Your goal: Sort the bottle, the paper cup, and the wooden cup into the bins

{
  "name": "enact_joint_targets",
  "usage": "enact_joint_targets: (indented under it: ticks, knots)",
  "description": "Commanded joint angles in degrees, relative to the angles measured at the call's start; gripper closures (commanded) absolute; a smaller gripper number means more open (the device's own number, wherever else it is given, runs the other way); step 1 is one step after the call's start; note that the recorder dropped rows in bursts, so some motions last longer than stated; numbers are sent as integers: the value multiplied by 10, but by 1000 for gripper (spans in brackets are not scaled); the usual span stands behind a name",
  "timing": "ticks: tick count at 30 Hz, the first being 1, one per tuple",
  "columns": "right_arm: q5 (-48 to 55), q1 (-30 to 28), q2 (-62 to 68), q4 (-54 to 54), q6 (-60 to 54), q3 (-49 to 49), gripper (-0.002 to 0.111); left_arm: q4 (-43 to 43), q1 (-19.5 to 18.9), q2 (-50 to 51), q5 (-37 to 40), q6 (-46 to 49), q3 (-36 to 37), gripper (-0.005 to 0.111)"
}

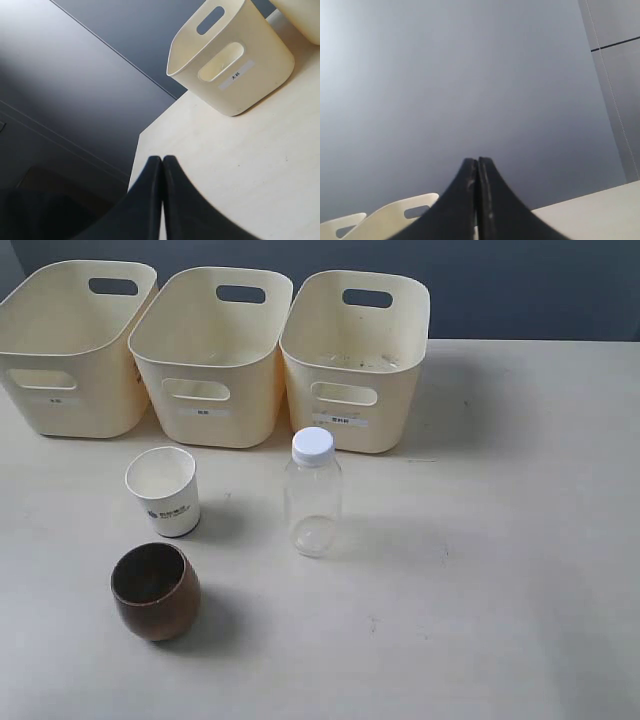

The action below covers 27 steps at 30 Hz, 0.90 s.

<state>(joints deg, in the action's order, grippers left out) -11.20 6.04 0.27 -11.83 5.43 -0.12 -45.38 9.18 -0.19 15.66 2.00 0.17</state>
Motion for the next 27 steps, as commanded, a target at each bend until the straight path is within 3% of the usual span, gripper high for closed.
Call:
enact_joint_targets:
  ticks: [1, 18, 27]
  knots:
    - [-13, 3, -3, -2, 36, 1, 109, -1, 0, 2, -7, -5, -2, 107]
    - [6, 3, -3, 17, 68, -3, 109, -1, 0, 2, -7, -5, -2, 107]
    - [70, 3, 42, 32, 68, -132, 109, -1, 0, 2, -7, -5, -2, 107]
